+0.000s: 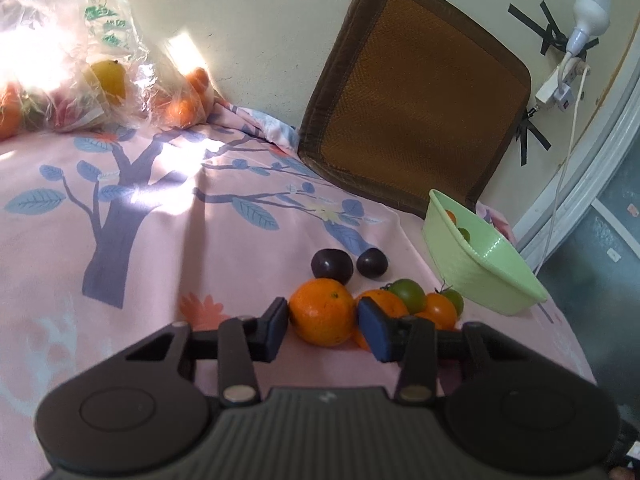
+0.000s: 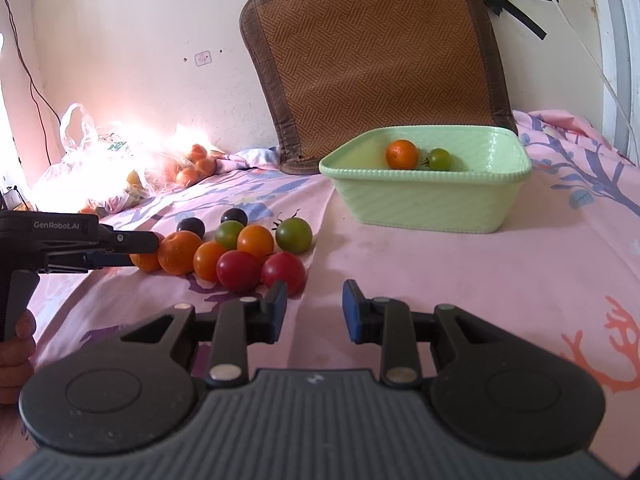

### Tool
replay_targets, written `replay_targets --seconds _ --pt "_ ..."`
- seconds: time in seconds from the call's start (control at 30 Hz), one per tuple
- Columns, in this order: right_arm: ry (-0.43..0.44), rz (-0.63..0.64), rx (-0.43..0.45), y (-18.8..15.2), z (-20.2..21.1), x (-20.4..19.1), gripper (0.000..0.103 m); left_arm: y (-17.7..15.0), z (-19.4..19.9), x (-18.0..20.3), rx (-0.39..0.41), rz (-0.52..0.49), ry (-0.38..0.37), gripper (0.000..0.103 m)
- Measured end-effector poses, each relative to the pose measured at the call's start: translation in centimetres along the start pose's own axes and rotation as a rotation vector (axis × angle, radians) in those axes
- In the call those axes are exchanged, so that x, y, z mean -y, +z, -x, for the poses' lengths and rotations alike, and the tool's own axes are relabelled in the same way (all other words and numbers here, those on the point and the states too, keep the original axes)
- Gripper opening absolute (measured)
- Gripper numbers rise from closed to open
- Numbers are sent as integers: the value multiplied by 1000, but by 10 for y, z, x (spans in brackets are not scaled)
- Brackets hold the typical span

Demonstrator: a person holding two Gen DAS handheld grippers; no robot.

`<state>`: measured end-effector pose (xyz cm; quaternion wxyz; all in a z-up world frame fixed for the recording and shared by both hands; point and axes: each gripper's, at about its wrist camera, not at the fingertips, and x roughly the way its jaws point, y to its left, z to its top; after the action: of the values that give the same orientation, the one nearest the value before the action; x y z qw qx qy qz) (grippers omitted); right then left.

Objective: Organize fruits
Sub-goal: 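Grasp a second mandarin from the row with the left gripper, then grasp a red tomato with the right gripper while the left gripper holds the mandarin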

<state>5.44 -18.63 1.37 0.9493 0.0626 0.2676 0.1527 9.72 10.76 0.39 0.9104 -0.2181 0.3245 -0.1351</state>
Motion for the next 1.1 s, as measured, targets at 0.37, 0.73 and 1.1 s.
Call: replay_targets --seconds 0.37,0.73,1.1 --pt "29 167 -18 8 -17 -22 53 -32 51 5 6 -23 -31 39" --pt "-22 185 -25 -3 -3 -22 29 -56 40 55 -67 -168 -98 39" --pt "-120 38 -8 -36 59 15 29 -83 12 115 -124 -311 -159 40"
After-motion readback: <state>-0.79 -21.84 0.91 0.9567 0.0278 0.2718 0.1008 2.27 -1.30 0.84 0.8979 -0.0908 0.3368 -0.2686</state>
